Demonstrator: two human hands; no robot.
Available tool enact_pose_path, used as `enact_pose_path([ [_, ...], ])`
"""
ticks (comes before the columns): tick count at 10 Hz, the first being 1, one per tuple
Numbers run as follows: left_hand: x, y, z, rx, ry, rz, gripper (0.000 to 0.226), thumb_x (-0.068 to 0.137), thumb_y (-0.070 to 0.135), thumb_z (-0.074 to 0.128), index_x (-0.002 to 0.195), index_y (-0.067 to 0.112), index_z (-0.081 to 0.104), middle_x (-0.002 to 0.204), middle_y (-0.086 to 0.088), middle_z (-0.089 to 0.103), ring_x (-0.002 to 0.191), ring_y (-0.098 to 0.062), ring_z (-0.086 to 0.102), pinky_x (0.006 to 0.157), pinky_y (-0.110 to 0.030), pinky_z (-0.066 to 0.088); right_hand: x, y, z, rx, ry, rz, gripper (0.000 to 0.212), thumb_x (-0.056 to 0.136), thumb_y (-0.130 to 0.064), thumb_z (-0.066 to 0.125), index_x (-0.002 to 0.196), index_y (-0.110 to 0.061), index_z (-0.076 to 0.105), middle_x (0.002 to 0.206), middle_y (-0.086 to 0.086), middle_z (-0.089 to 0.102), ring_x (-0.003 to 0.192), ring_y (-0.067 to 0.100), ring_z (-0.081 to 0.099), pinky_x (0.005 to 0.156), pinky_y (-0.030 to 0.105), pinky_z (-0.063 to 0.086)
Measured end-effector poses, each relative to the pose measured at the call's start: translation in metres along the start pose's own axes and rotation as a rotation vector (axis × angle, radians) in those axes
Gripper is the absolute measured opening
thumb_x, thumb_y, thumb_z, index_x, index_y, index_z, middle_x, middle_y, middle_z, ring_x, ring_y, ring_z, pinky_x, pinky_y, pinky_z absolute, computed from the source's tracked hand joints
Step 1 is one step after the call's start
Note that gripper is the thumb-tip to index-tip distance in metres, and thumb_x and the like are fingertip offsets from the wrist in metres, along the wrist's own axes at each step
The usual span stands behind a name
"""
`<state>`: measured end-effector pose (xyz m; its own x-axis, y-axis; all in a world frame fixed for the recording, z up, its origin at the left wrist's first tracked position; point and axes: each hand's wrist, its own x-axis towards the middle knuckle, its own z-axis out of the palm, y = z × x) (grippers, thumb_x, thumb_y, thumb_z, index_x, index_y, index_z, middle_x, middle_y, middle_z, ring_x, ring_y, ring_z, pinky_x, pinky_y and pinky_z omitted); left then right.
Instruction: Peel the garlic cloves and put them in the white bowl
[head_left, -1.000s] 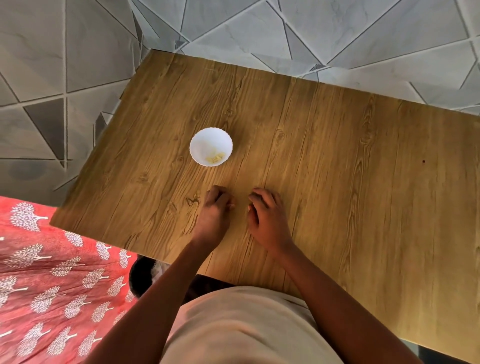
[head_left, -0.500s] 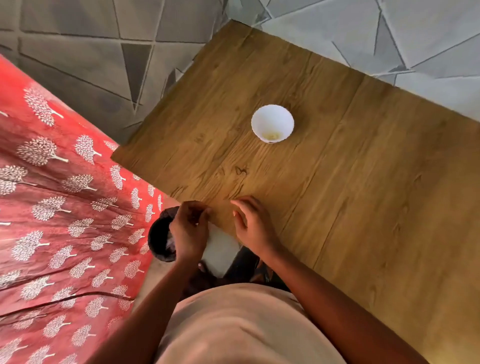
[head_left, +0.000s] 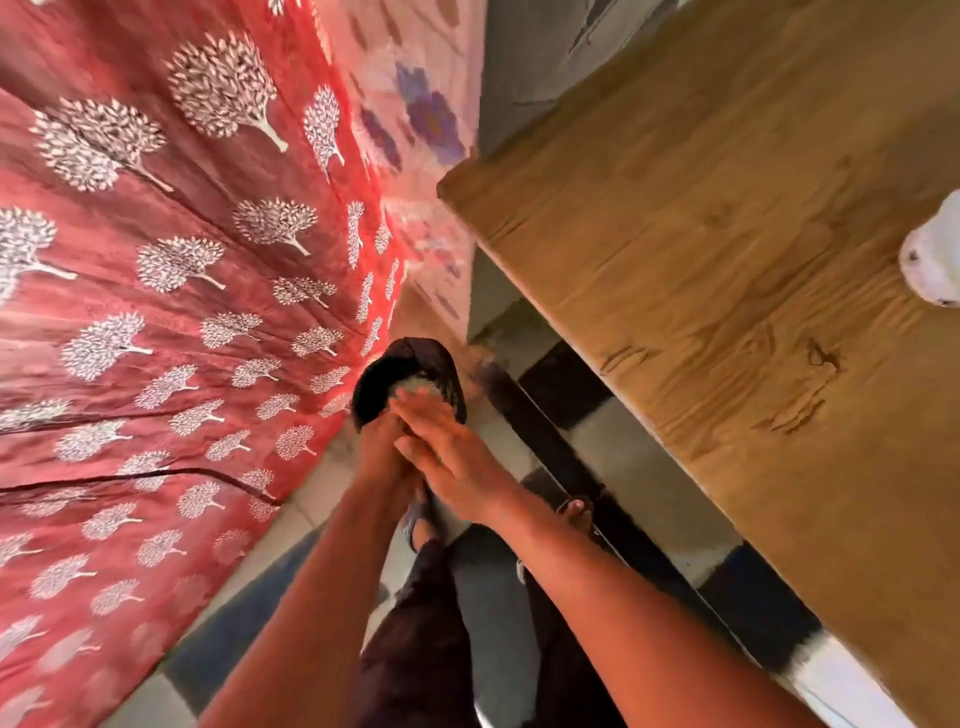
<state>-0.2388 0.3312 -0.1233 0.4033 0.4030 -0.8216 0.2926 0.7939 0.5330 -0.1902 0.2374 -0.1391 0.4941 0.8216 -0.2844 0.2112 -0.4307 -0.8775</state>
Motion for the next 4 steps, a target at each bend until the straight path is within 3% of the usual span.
enact_pose_path([
  [1, 0.074, 0.000, -0.044, -0.248, -0.046, -0.187, 0.030, 0.107, 0.013, 0.038, 0.111, 0.005, 0.067, 0.100, -0.010, 0.073, 0.089, -0.020, 0.071, 0.088, -0.030, 0.053, 0.071, 0.059, 0.054, -0.089, -0.067, 0.147, 0.077, 0.093, -0.058, 0.020, 0.160, -0.019, 0.021, 0.166, 0.011, 0.023, 0.155, 0.022, 0.013, 0.127, 0.046, 0.012],
  [2, 0.111, -0.001, -0.068, -0.235, -0.044, -0.166, 0.027, 0.108, 0.021, 0.040, 0.114, 0.016, 0.065, 0.101, -0.003, 0.074, 0.090, -0.020, 0.068, 0.081, -0.034, 0.051, 0.110, 0.077, 0.080, -0.123, 0.049, 0.229, 0.077, 0.095, -0.054, 0.019, 0.158, -0.011, 0.027, 0.165, 0.014, 0.025, 0.155, 0.030, 0.015, 0.126, 0.050, 0.012],
  [3, 0.142, 0.005, -0.084, -0.344, -0.059, -0.162, 0.035, 0.109, 0.033, 0.040, 0.127, 0.013, 0.063, 0.126, -0.008, 0.069, 0.116, -0.019, 0.065, 0.106, -0.033, 0.047, 0.125, 0.076, 0.107, 0.035, -0.042, 0.038, 0.060, 0.103, -0.050, 0.030, 0.159, -0.026, 0.028, 0.165, 0.005, 0.030, 0.154, 0.023, 0.021, 0.126, 0.039, 0.017],
  [4, 0.149, 0.012, -0.091, -0.361, -0.106, -0.162, 0.031, 0.108, 0.029, 0.041, 0.122, 0.012, 0.063, 0.115, -0.009, 0.068, 0.108, -0.021, 0.065, 0.106, -0.035, 0.045, 0.144, 0.095, 0.117, -0.047, -0.118, 0.232, 0.074, 0.096, -0.068, 0.016, 0.160, -0.032, 0.022, 0.166, 0.006, 0.025, 0.155, 0.026, 0.017, 0.126, 0.048, 0.008],
])
